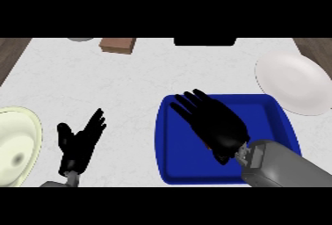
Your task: Pick the sweet potato from the tray and place it in the plate
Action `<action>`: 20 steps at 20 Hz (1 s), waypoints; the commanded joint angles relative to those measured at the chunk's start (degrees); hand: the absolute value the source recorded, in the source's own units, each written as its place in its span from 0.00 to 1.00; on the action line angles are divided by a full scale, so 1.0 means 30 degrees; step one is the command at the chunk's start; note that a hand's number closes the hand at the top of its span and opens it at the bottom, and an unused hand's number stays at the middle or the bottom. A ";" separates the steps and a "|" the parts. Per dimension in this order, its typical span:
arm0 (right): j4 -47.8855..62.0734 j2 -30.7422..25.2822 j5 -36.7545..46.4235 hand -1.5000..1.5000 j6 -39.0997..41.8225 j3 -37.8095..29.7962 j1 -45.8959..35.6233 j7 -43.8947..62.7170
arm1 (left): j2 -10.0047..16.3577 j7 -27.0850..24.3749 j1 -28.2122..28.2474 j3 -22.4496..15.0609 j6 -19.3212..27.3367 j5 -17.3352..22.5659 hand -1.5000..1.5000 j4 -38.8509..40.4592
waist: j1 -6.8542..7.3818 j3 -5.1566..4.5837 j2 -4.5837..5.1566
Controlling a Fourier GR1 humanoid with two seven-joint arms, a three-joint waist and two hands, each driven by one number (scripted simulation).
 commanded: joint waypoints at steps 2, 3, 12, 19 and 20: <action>0.0209 0.0732 0.2371 0.00 0.0935 -0.0370 0.0872 0.0349 | -0.0251 0.0244 0.1128 -0.0084 -0.0023 -0.0401 0.50 -0.1314 | 0.0048 0.0009 0.0008; 0.1771 0.2612 0.3009 0.00 0.0724 0.0590 0.0552 0.1198 | -0.0059 0.0570 -0.0530 0.0688 -0.0720 0.0116 0.50 0.0373 | 0.0045 0.0003 0.0046; 0.1114 0.3341 0.5652 0.00 0.0597 0.1012 0.4693 0.0614 | -0.1079 -0.0796 0.0997 0.0644 -0.0407 -0.1240 0.50 0.0048 | -0.0020 0.0007 0.0020; 0.4622 0.3973 0.8179 0.00 0.0028 -0.0603 0.3458 -0.1847 | -0.1153 0.0354 -0.0343 0.1445 -0.1338 -0.1175 0.50 0.0440 | 0.0031 0.0008 0.0045; 0.2870 0.3281 0.8227 0.00 0.0933 -0.0863 0.4091 -0.1482 | -0.0798 0.0122 0.1069 0.1503 -0.1523 -0.1124 0.50 -0.0492 | 0.0020 0.0008 0.0018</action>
